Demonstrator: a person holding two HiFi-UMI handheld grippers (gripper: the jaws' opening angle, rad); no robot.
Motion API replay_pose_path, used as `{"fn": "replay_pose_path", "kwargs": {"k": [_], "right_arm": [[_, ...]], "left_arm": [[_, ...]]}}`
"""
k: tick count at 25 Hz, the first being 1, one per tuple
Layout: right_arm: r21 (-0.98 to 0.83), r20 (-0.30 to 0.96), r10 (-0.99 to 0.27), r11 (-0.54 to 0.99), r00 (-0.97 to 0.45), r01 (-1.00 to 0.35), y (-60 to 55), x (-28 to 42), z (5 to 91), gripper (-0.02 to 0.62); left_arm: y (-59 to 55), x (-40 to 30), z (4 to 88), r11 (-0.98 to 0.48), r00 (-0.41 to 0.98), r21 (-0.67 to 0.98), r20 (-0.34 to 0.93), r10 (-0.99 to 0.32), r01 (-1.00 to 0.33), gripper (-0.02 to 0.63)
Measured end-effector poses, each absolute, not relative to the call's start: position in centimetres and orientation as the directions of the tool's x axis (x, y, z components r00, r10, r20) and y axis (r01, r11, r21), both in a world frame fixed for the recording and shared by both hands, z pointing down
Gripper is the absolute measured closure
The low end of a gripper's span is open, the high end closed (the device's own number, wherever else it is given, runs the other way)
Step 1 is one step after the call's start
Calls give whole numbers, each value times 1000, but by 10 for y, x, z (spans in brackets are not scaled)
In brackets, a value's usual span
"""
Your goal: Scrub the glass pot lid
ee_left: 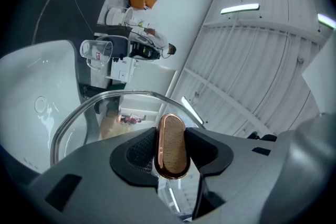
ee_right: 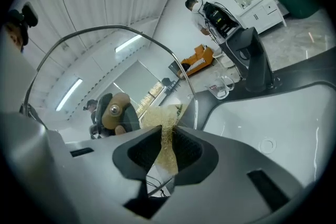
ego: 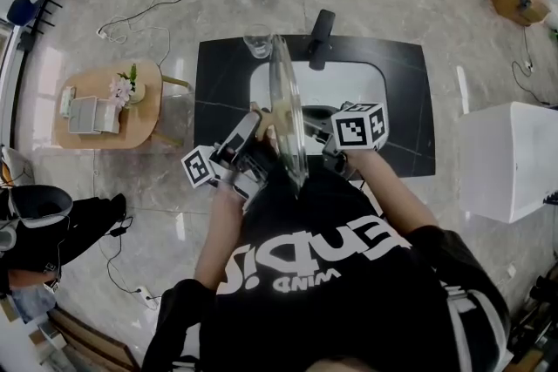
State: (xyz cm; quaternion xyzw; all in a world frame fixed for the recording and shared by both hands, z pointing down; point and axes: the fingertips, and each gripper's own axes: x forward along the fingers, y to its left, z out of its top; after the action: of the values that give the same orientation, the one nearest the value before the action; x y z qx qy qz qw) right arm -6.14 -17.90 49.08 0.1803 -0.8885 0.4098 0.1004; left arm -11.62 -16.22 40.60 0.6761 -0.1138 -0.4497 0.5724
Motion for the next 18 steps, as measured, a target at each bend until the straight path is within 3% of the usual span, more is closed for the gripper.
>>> {"fn": "replay_pose_path", "kwargs": {"k": [11, 18], "right_arm": [[-690, 357, -236, 586, -904, -425, -177, -55, 505, 537], [-678, 360, -301, 566, -883, -469, -185, -18, 496, 537]], "left_arm": [[-161, -118, 411, -313, 563, 881, -468, -681, 354, 428], [-158, -136, 415, -322, 529, 891, -451, -719, 322, 428]]}}
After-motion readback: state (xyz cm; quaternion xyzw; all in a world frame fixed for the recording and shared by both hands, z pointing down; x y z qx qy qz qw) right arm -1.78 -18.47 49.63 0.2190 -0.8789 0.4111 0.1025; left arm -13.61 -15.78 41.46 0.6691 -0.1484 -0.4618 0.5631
